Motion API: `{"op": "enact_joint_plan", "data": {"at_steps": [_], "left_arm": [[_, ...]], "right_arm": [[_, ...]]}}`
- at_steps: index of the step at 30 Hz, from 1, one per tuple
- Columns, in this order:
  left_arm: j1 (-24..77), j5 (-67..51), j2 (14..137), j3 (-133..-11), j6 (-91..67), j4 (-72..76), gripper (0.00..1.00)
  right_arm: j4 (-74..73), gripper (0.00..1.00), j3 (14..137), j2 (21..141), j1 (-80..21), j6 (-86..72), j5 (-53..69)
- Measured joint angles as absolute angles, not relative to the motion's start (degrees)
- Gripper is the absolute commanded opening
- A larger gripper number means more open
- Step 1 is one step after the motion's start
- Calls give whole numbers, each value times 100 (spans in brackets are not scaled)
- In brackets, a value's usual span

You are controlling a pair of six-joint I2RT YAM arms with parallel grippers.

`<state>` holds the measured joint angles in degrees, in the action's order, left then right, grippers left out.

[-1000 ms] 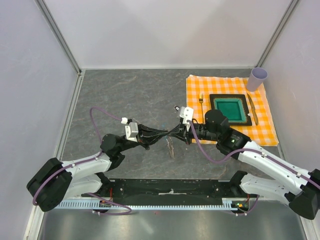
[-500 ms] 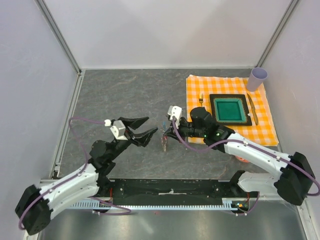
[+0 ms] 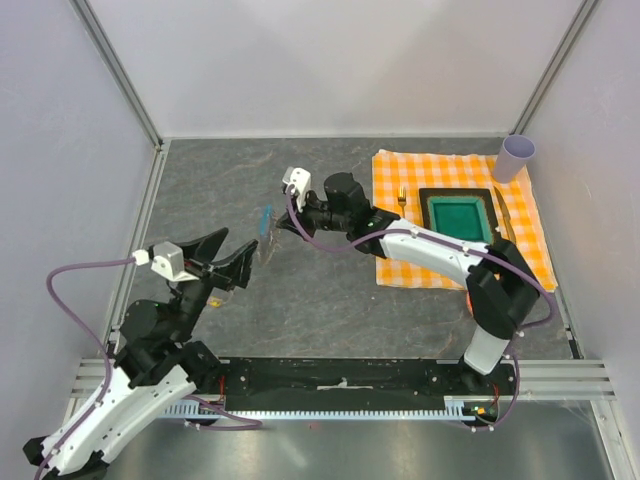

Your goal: Put the keys on the keyring

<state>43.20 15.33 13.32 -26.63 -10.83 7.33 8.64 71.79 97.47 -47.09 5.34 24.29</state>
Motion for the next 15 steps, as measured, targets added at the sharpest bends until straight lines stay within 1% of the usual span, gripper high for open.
{"op": "enact_joint_plan", "data": {"at_steps": [3,7,15], "left_arm": [[4320,1673,1092,-2939,-1083,108,82],[4322,1761,805,-3229,-1033,-521,83],[4322,1964,338,-3479,-753,-1326,84]], "right_arm": [[1041,0,7494,10119,-4709,537,2362],[1074,0,7478,10440,-4709,537,2268],[878,0,6681,10602,-4709,421,1907]]}}
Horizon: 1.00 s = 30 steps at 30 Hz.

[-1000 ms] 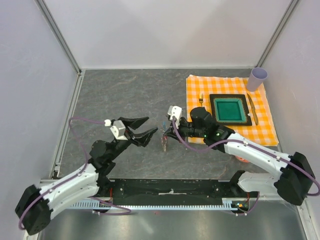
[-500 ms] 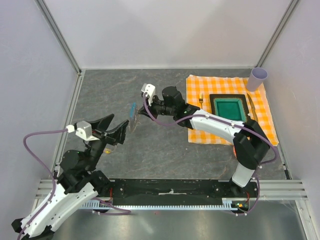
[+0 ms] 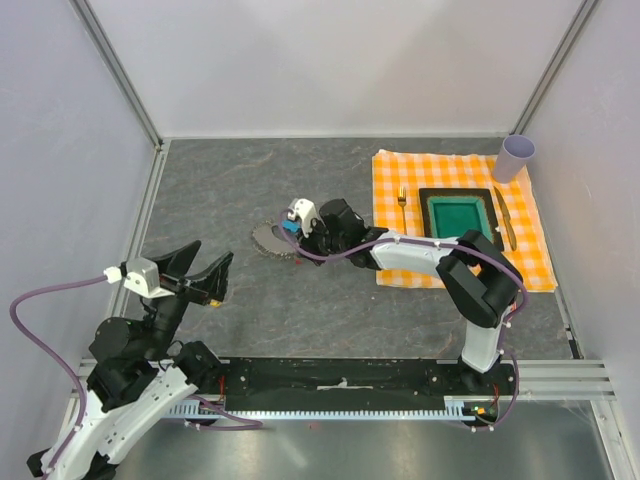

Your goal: Put the keys on the keyring

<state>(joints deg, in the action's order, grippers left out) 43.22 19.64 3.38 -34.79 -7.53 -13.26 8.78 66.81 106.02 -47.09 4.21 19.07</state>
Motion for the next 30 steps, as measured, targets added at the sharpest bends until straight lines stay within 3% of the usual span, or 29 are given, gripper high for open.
{"op": "enact_joint_plan", "data": {"at_steps": [5,11,20,23,30], "left_arm": [[4320,2080,311,-3485,-628,-1647,85],[4322,2095,322,-3494,-554,-1820,95],[4320,2198,1236,-3736,-613,-2040,100],[4320,2244,1660,-3861,-709,-2178,100],[4246,2211,2377,-4224,-934,-2377,100]], "right_arm": [[563,6,6252,10608,-4709,235,1525],[248,46,6112,10608,-4707,21,1247],[207,89,6045,10154,-4554,-454,880],[217,98,6025,9644,-4303,-642,622],[250,98,5411,7675,-3339,-1184,-379]]}}
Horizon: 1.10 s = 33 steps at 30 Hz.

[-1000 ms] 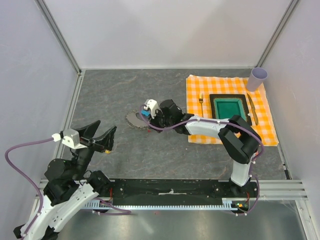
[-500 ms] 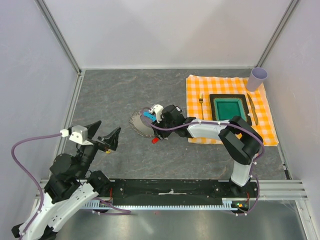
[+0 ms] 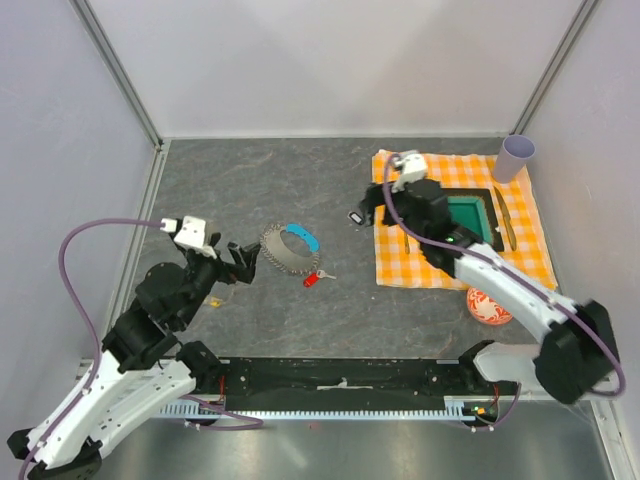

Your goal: Put the keys on the keyring

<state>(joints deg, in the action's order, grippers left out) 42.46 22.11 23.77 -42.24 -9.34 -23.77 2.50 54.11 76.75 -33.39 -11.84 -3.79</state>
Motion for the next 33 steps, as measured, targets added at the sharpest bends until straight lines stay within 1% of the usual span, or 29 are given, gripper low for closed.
{"op": "enact_joint_plan", "data": {"at_steps": [3,9,13,16,21,26,33], "left_arm": [[3872,1922,2877,-4458,-1068,-2397,99],[2469,1114,3358,-4493,-1413,-2405,100],[2274,1039,3033,-4434,-1468,-2386,99],[2263,1205,2488,-4305,-1468,-2342,100],[2257,1566,1559,-4112,-1457,-2209,99],[2259,1804,978,-3929,-1457,-2145,99],[2248,2093,204,-3708,-1457,-2049,99]], "right_arm": [[123,98,5133,6681,-3024,-1315,-1055],[-276,98,4810,4672,-3017,-1319,-2189],[-587,98,4716,3708,-3015,-1173,-2714],[-858,98,4663,3085,-3015,-1020,-3000],[-1098,98,4539,2421,-3015,-705,-3310],[-1039,98,3997,1824,-3015,-499,-3601],[-1017,98,3697,1717,-3015,-392,-3636]]}}
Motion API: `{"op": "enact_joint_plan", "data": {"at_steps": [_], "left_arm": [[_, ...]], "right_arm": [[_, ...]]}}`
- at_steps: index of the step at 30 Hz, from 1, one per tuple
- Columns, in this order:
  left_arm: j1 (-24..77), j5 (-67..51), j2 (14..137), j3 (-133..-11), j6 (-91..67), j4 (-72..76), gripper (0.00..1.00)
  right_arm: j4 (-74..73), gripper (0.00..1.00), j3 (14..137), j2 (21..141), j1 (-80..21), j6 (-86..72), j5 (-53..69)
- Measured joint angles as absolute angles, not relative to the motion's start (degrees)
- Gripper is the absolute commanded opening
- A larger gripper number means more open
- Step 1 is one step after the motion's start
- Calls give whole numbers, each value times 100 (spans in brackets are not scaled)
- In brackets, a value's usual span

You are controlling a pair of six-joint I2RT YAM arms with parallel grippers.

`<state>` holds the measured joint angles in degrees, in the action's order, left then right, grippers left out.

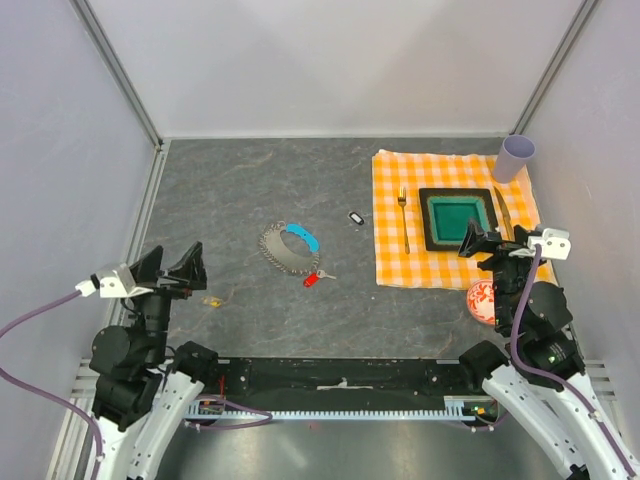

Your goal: Put the keys on the keyring

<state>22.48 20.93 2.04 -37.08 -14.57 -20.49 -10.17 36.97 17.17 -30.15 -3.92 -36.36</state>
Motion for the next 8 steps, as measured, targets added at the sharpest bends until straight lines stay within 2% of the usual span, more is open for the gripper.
{"op": "enact_joint_plan", "data": {"at_steps": [8], "left_arm": [[2038,2021,75,-3542,-1455,-1863,100]], "right_arm": [[-932,98,3688,1658,-3015,-362,-3627]]}}
